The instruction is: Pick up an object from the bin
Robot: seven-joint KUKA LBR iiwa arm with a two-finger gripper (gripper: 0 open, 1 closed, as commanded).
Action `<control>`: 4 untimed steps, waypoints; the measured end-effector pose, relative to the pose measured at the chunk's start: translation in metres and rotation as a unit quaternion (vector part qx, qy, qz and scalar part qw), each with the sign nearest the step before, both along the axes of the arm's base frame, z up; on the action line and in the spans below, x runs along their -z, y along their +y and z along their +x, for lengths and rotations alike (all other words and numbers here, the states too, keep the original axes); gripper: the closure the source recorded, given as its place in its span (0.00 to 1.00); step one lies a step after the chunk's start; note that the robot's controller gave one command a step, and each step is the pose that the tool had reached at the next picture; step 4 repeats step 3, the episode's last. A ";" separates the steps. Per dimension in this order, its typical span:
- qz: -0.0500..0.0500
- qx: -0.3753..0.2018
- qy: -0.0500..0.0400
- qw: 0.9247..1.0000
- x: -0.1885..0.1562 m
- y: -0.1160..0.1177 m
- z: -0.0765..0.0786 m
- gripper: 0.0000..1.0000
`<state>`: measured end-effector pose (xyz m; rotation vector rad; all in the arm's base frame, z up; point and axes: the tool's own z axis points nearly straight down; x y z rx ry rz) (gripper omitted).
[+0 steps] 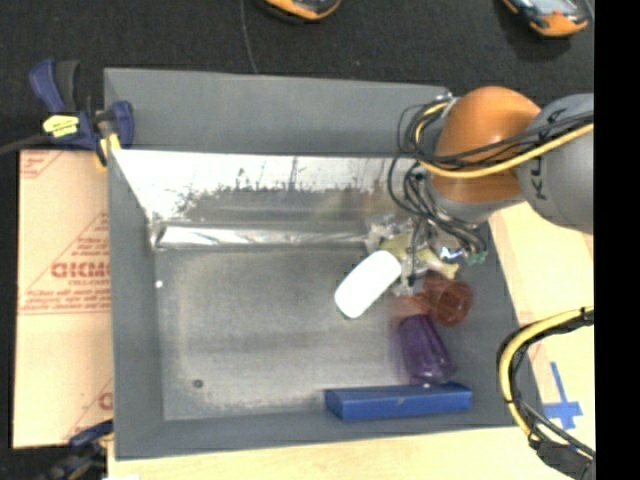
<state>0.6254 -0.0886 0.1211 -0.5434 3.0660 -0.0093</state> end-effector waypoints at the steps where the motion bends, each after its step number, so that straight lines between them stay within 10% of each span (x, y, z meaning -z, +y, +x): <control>1: -0.003 -0.074 -0.006 0.997 0.047 -0.008 0.029 1.00; 3: -0.003 -0.097 -0.006 0.995 -0.116 0.007 0.015 1.00; 4: -0.003 -0.097 -0.006 0.995 -0.116 0.007 0.015 1.00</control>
Offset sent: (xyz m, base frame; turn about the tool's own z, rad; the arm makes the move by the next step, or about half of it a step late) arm 0.0129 0.0026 0.0952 -0.1071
